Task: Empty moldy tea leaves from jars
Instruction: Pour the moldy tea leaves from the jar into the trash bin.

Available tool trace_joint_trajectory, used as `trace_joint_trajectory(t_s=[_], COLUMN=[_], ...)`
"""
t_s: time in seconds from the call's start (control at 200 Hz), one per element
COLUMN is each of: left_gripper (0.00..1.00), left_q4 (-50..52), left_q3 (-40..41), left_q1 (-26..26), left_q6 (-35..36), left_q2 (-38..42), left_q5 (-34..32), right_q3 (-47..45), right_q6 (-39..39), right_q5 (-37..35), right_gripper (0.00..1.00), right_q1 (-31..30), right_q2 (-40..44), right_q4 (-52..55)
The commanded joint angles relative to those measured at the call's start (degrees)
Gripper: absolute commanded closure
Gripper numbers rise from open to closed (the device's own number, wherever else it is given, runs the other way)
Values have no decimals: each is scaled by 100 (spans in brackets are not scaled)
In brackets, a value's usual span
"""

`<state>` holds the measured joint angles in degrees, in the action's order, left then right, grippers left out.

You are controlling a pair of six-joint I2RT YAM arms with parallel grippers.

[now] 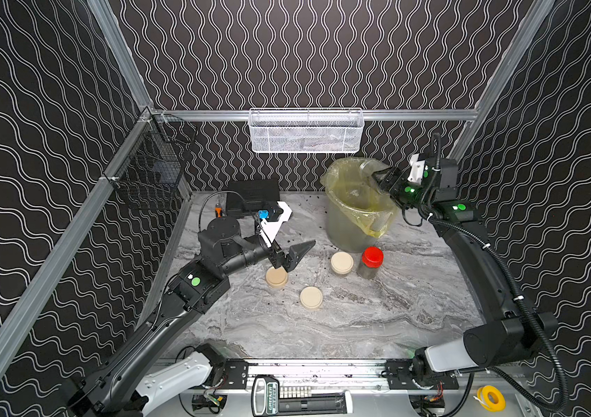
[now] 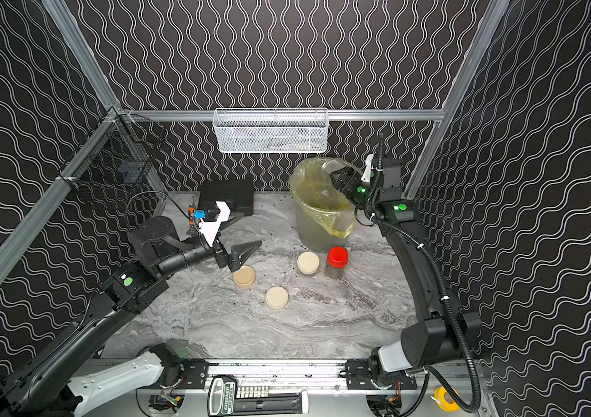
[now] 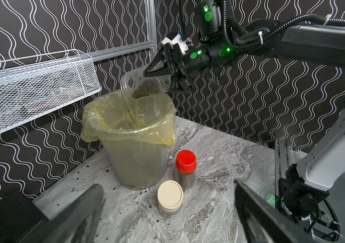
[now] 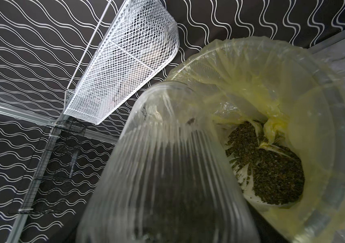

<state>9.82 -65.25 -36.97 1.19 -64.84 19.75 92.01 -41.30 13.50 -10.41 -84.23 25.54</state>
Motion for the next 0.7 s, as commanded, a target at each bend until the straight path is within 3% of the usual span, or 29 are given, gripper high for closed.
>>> trace_joint_trajectory(t_s=[0.0,0.45,0.57,0.696], left_gripper=[1,1,1,1], left_q4=[-112,-173,-148,-148], left_q3=[-40,4,-14,-17], left_q1=[14,13,11,12], left_q6=[-75,-93,-98,-85], left_q2=[-29,-73,-111,-124], left_q5=[-12,-41,-7,-6], right_q3=[81,555,773,1231], right_q6=[-729,-957,-359,774], right_q5=[-697,-567,-725,-1094], right_gripper=[80,80,79,79], right_q1=[-7,-47,-156,-438], right_q2=[22,-234,-328,-519], right_q4=[-164,400,634,1075])
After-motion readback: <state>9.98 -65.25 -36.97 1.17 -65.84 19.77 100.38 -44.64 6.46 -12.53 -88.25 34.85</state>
